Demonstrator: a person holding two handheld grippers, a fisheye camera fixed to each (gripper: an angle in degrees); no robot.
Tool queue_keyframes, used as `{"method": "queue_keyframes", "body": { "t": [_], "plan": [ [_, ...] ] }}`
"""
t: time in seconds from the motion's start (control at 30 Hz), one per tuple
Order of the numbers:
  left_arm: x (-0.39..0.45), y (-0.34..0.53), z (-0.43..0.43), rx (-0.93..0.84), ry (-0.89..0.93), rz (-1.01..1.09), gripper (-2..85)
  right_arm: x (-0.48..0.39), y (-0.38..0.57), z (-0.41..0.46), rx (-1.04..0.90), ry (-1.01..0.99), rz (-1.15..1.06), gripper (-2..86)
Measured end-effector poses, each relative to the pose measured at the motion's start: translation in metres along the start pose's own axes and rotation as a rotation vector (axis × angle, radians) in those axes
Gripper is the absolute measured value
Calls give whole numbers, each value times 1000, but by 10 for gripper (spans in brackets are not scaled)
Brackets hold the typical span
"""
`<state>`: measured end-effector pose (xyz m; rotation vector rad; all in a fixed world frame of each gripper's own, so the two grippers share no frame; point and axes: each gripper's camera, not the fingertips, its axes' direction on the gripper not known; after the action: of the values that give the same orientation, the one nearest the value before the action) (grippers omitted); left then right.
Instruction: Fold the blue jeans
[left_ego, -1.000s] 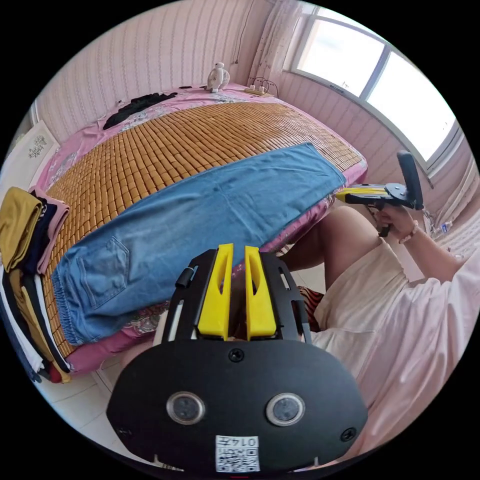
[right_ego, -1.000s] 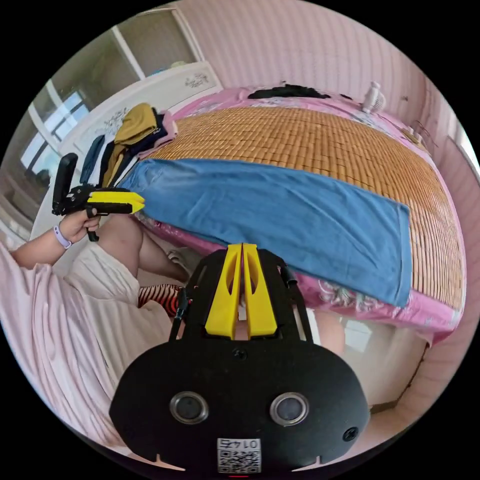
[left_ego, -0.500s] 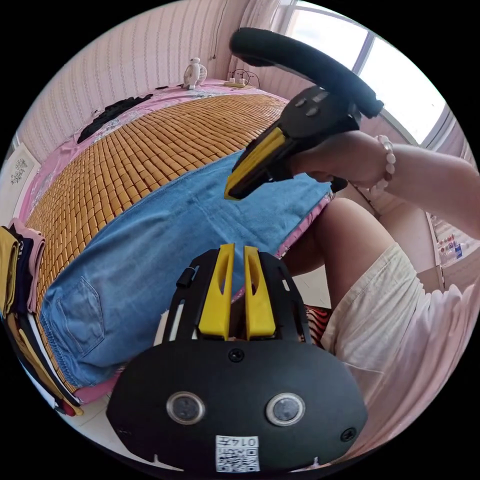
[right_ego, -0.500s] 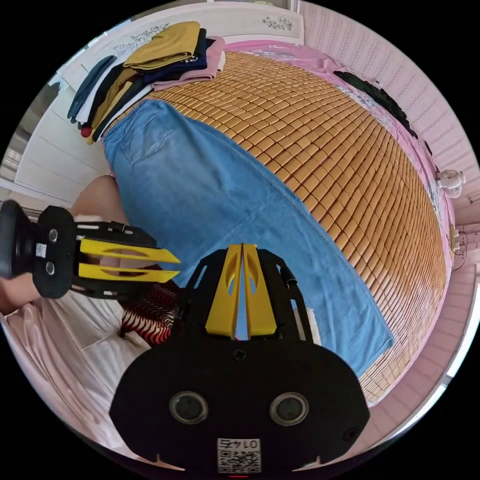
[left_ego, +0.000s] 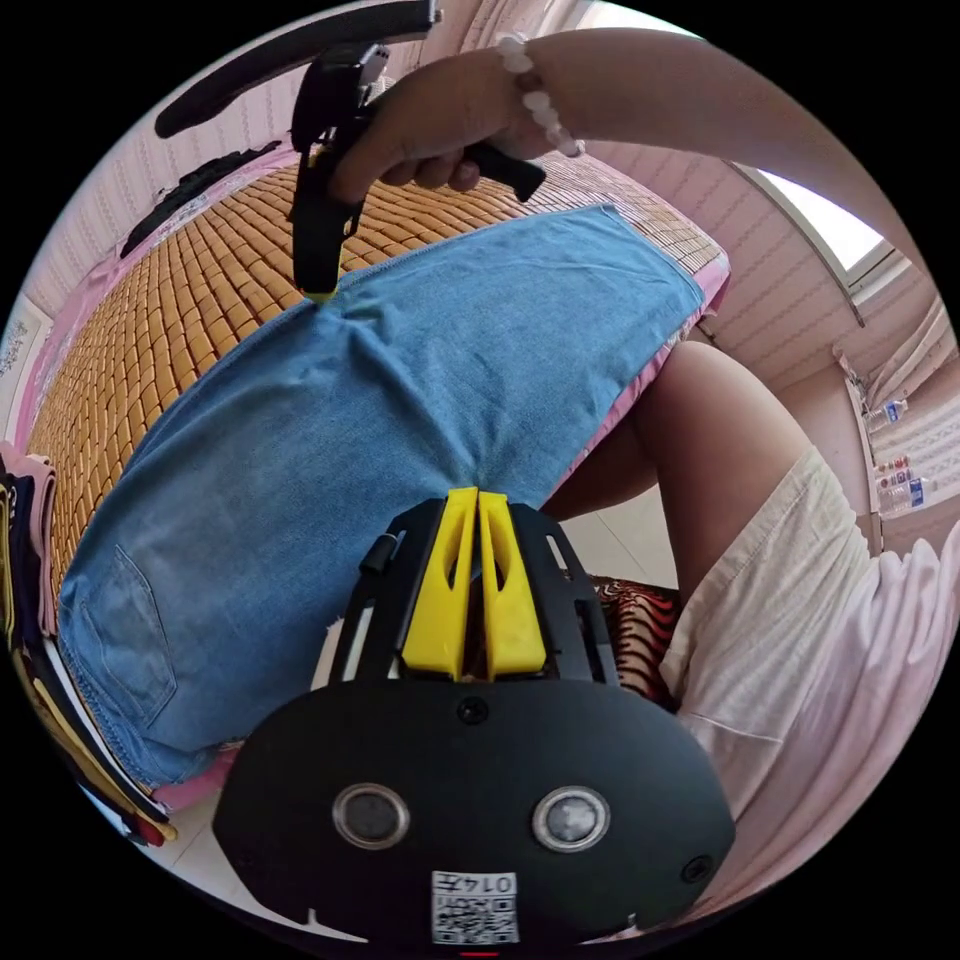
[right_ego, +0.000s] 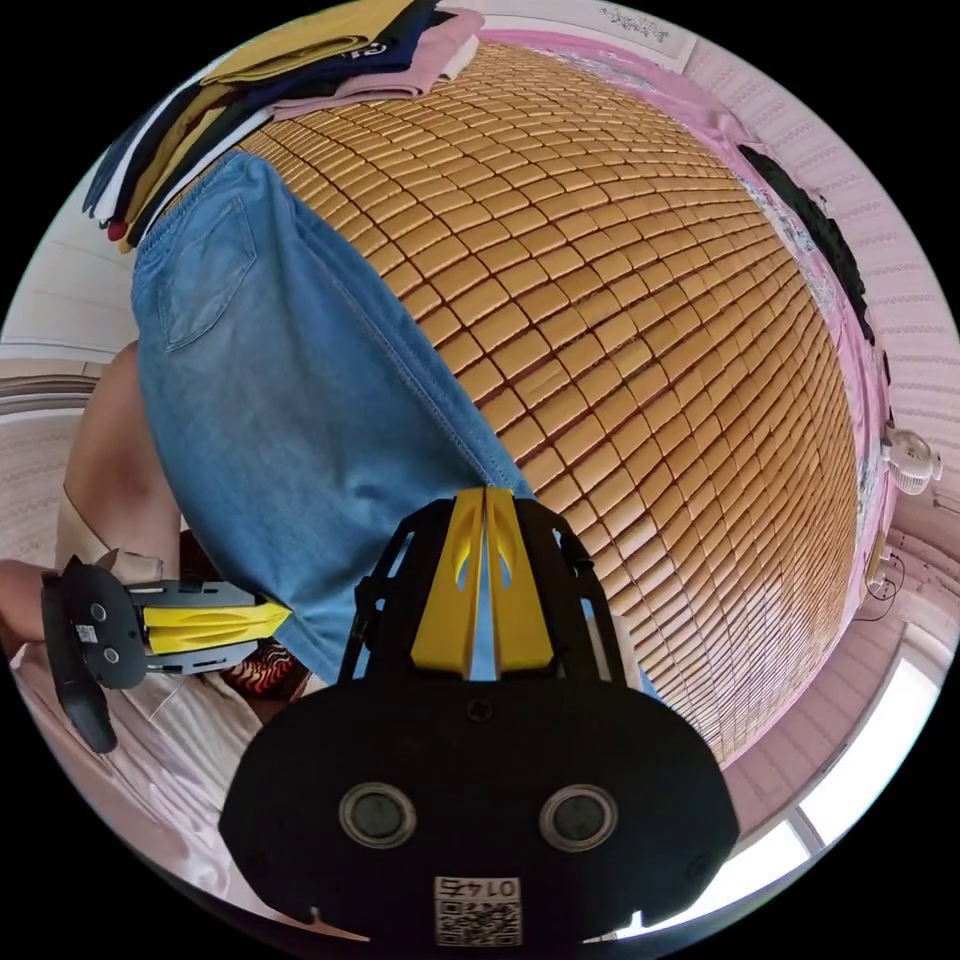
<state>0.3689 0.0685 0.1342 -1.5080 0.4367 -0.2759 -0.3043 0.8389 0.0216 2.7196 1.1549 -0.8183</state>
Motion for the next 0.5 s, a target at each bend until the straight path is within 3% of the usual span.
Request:
{"method": "queue_keyframes", "body": {
  "t": [0.13, 0.3, 0.5],
  "plan": [
    [0, 10, -3, 17, -25, 13, -10, 15, 28, 5, 86, -79, 99, -1],
    [-18, 32, -38, 100, -24, -35, -10, 52, 206, -8, 498, -257, 496, 15],
    [-69, 64, -65, 111, -78, -196, -10, 63, 466, 39, 656, 5, 1044, 164]
  ]
}}
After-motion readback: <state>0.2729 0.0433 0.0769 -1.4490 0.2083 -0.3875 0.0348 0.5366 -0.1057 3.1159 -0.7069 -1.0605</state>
